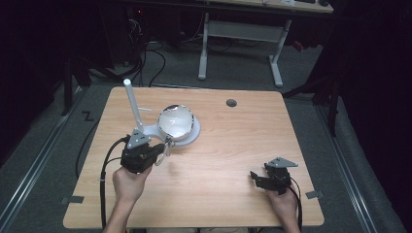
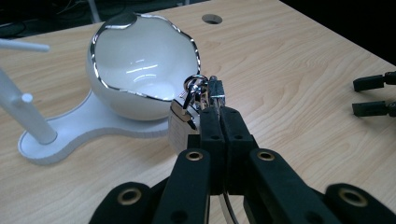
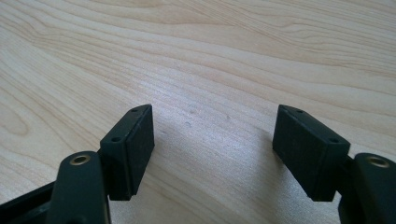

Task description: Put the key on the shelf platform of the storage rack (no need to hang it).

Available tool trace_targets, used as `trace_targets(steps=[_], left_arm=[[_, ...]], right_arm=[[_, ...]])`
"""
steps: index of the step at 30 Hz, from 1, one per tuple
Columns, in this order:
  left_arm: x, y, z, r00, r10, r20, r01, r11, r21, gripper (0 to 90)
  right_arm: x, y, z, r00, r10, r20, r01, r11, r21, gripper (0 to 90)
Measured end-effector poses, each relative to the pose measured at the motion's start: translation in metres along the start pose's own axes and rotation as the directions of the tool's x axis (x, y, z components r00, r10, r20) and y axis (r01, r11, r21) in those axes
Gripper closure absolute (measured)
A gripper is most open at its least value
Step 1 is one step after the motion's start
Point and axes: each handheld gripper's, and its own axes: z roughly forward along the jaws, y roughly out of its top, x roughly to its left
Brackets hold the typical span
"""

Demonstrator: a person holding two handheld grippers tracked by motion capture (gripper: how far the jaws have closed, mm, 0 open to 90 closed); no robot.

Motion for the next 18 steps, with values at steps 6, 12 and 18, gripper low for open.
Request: trace_targets(steps=[6, 12, 18], left_arm=[[0.004, 0.014, 0.006, 0.9999, -0.003, 0.010, 0.003, 1.0000, 0.000, 89.5], [0.005, 0.024, 0.011, 0.9998, -0.004, 0.019, 0.004, 1.0000, -0.006, 89.5], [0.008, 0.035, 0.016, 0.9995, -0.015, 0.028, 0.015, 0.9995, -0.026, 89.4]], right_arm=[[0.000, 0.000, 0.000, 1.0000, -0.001, -0.002, 0.001, 1.0000, 0.000, 29.7], [0.000, 0.000, 0.000, 1.0000, -0.002, -0.001, 0.002, 1.0000, -0.001, 29.7], [0.000, 0.000, 0.000, 1.0000, -0.002, -0.001, 0.002, 1.0000, 0.000, 29.6]])
